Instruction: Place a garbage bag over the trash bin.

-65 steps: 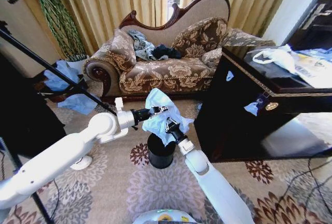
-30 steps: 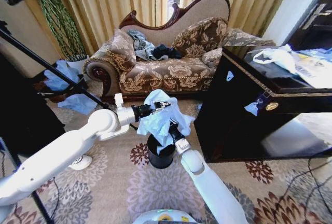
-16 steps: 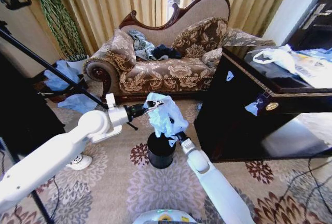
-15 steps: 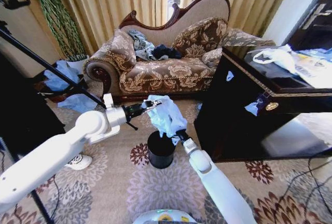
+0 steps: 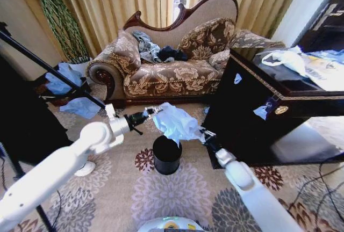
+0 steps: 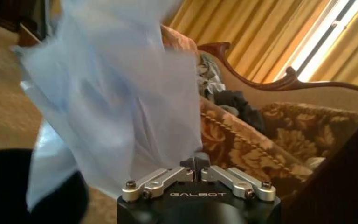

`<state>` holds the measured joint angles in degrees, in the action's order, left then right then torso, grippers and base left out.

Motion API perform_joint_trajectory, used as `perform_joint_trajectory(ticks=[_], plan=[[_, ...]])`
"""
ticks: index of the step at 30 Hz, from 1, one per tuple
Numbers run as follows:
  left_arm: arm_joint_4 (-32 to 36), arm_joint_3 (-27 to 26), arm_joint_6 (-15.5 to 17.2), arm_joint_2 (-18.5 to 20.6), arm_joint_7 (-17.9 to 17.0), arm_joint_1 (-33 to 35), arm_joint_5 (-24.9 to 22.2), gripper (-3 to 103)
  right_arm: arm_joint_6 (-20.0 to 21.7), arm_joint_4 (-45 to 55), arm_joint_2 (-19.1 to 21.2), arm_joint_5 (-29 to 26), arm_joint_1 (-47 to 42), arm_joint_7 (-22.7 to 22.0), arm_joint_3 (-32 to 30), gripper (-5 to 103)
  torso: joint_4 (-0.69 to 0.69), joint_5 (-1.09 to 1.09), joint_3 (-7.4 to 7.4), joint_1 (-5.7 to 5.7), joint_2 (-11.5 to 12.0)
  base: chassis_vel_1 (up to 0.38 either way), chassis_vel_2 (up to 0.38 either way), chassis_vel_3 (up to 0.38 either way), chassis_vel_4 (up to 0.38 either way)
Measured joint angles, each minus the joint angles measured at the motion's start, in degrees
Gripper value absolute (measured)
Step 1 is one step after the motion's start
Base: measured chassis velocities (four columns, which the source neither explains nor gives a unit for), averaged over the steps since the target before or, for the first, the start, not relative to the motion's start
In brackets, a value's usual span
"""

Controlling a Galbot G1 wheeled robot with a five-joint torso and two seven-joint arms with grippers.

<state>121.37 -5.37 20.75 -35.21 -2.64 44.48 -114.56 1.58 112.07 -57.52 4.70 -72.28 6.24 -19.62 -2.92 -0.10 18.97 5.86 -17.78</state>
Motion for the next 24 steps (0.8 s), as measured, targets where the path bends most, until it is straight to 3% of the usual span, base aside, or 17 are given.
perform_joint_trajectory(ticks=[8, 15, 24], plan=[[-0.3, 1.85, -0.22, -1.4, -0.16, 0.49, 1.15, 0, -2.62, 3.26, -3.1, 1.2, -6.44, 1.57, 2.13, 0, 0.01, 0.0, 0.0, 0.0, 0.0, 0.0, 0.0, 0.0, 0.0], [-1.5, 1.87, -0.24, -5.27, -0.14, 3.31, 3.61, 0, -5.06, 2.86, -4.33, 1.68, -9.09, 1.97, 3.58, 0, 0.01, 0.0, 0.01, 0.0, 0.0, 0.0, 0.0, 0.0, 0.0], [-3.23, 1.82, -0.54, -5.79, -0.15, 2.76, 3.61, 0, -8.0, 4.32, -5.9, -1.9, -13.74, 2.17, 2.28, 0, 0.0, 0.0, 0.01, 0.01, 0.0, 0.0, 0.0, 0.0, 0.0]])
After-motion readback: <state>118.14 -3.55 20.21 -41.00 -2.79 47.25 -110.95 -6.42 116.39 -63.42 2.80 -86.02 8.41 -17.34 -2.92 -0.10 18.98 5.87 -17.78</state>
